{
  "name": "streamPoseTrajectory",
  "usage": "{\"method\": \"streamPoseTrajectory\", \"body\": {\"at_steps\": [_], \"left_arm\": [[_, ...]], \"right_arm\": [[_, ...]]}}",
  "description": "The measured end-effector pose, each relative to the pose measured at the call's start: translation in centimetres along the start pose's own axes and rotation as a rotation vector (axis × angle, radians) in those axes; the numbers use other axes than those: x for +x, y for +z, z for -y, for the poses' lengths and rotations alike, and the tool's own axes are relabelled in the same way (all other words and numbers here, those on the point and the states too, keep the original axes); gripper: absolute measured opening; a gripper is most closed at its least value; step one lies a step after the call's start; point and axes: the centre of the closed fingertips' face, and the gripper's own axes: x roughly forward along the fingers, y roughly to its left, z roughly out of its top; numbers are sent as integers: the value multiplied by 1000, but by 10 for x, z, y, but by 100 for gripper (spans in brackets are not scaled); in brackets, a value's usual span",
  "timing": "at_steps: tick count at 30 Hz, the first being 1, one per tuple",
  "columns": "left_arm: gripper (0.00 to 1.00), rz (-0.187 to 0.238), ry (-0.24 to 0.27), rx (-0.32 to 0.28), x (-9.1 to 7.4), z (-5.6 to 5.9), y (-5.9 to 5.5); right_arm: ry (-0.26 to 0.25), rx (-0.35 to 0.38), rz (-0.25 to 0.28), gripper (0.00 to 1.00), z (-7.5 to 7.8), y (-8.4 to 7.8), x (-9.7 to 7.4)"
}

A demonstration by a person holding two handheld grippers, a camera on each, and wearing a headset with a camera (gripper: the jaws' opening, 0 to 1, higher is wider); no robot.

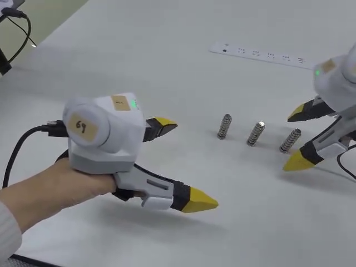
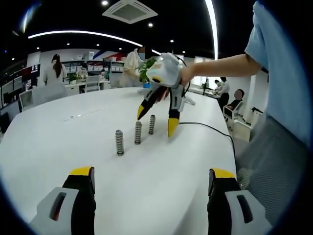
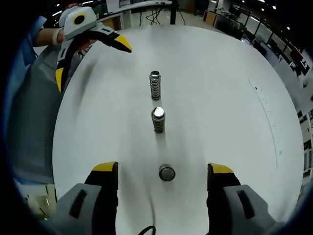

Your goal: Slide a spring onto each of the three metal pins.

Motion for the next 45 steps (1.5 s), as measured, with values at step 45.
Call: {"method": "streamPoseTrajectory", "body": {"at_steps": [45], "left_arm": [[94,30,43,-12,-13,3,14]], "right_arm": [[-203,408,377,98,-87,-43,-68]]}}
